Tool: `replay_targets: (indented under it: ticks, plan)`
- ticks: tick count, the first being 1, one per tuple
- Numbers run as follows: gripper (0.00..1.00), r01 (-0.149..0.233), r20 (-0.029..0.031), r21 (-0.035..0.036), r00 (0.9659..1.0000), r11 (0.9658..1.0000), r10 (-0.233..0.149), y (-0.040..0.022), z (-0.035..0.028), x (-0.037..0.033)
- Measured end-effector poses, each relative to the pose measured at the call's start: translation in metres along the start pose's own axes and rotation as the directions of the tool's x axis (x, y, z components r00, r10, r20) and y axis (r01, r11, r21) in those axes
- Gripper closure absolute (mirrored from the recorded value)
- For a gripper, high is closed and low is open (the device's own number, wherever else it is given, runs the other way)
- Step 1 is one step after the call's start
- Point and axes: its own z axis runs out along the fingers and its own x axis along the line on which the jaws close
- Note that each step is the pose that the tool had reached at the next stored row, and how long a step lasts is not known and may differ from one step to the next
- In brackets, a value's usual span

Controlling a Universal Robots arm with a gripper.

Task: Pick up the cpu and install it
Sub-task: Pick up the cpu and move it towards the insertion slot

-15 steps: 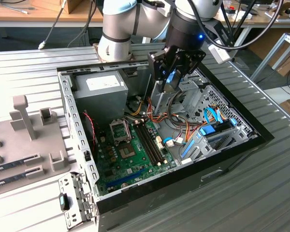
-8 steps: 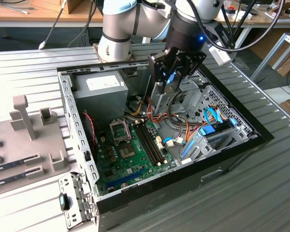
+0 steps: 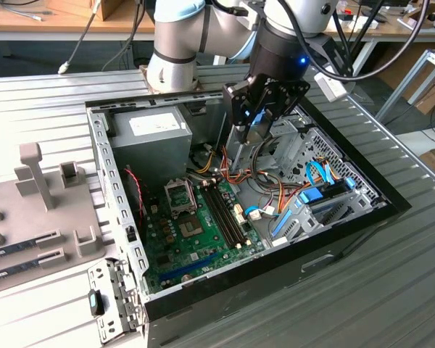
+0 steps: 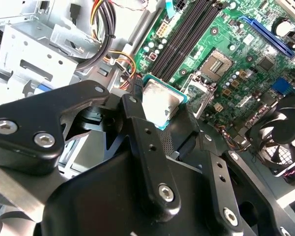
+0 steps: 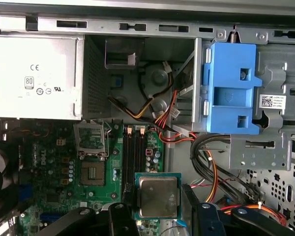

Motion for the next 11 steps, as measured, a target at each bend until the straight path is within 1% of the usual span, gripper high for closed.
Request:
replay_targets:
  ticks: [11]
  plan:
    - [0.53, 0.000, -0.0001, 0.0001, 1.0000, 1.0000, 0.000, -0.0029, 0.0028, 0.0001]
